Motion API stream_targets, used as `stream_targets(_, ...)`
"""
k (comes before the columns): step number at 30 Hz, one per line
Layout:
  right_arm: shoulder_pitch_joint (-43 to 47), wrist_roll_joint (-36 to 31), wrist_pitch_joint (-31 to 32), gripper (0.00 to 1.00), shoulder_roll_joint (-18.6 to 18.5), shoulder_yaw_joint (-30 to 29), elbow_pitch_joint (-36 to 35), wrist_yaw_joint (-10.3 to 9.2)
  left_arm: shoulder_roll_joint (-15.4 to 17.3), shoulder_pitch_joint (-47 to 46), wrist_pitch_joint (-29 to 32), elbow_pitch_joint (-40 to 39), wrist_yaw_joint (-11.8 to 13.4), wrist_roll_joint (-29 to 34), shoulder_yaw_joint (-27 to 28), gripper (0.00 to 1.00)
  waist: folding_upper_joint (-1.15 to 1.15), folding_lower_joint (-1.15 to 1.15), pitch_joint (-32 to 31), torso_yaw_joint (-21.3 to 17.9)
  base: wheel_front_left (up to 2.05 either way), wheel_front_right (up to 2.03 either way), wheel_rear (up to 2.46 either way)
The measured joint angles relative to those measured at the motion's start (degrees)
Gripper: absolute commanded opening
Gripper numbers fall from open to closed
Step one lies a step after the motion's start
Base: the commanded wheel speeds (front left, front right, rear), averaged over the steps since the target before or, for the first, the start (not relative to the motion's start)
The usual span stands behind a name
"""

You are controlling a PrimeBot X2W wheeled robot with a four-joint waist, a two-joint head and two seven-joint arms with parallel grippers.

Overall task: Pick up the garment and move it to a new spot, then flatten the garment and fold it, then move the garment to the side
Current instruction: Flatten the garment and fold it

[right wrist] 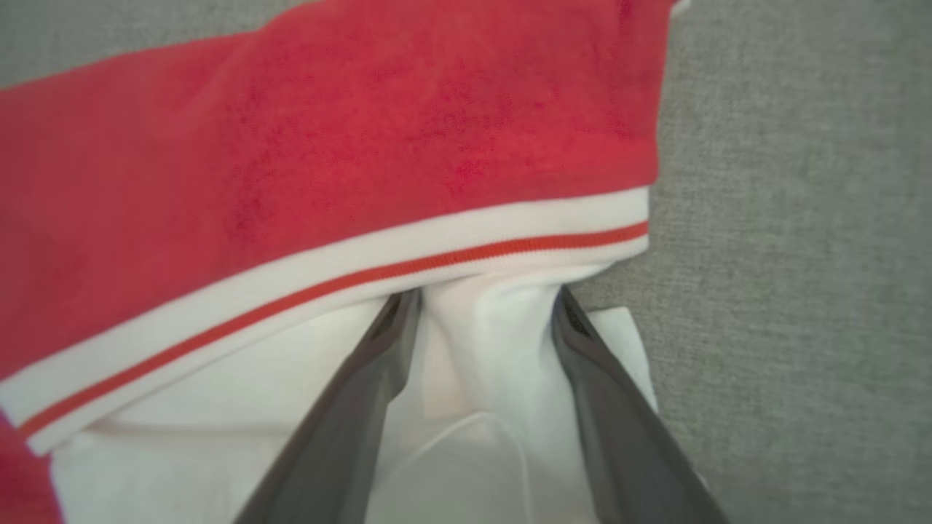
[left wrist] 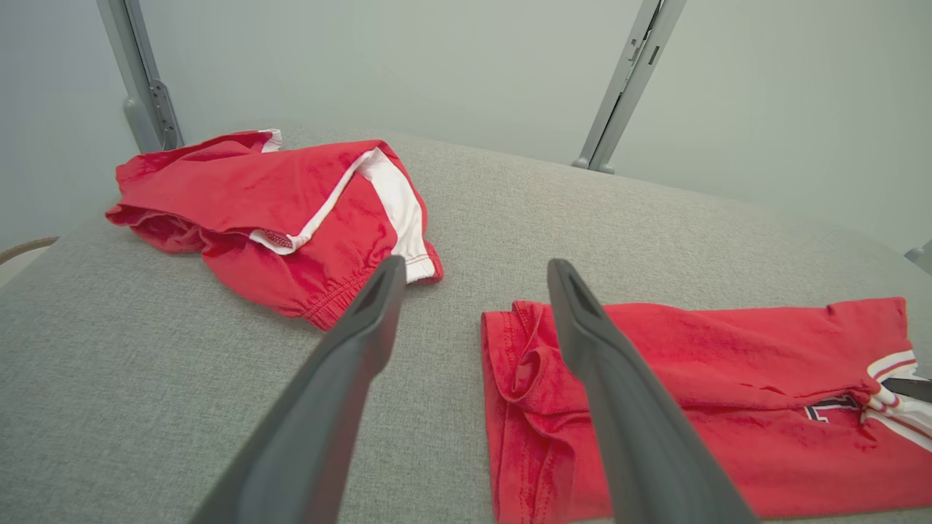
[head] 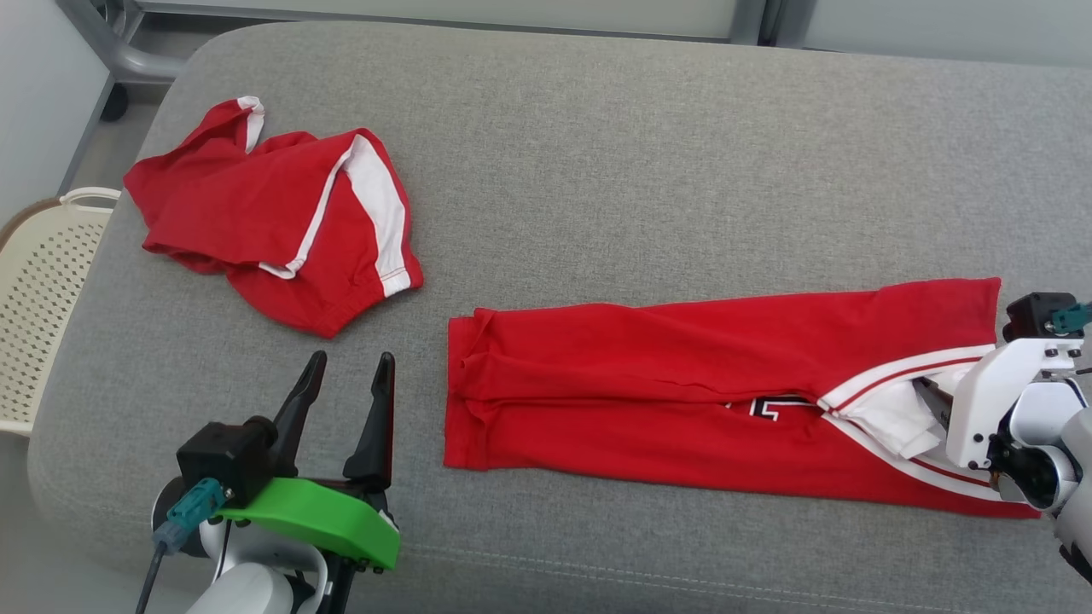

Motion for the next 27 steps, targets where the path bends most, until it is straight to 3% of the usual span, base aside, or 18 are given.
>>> stream_targets(1, -0.39, -0.80, -0.01, 0.07, 0.01, 0.68, 0.40, 0.00, -0.01, 0.00, 0.00, 0.03, -0.02, 0.00, -0.02, 1.00, 0.00, 0.00, -0.05, 0.13, 0.00, 0.00, 0.00)
stream_targets(2, -0.87, -1.88, -0.14, 0.00, 0.14, 1.35, 0.83, 0.01, -0.01, 0.00, -0.01, 0.07, -0.02, 0.00, -0.04, 1.00, 0.00, 0.00, -0.11, 0.24, 0.00, 0.00, 0.00)
stream_targets(12, -3.80, -3.05, -2.81, 0.00, 0.66, 1.99, 3.34, 0.37, 0.23, 0.68, -0.08, -0.03, 0.12, -0.19, -0.01, 1.00, 0.00, 0.00, -1.19, -0.97, 0.00, 0.00, 0.00)
stream_targets(27, -8.09, -5.08, -2.82, 0.00, -13.92, -2.71, 3.43, 0.34, 1.10, 1.11, 0.49, -2.80, 0.81, -0.23, -0.26, 1.00, 0.00, 0.00, -2.05, -7.36, 0.00, 0.00, 0.00)
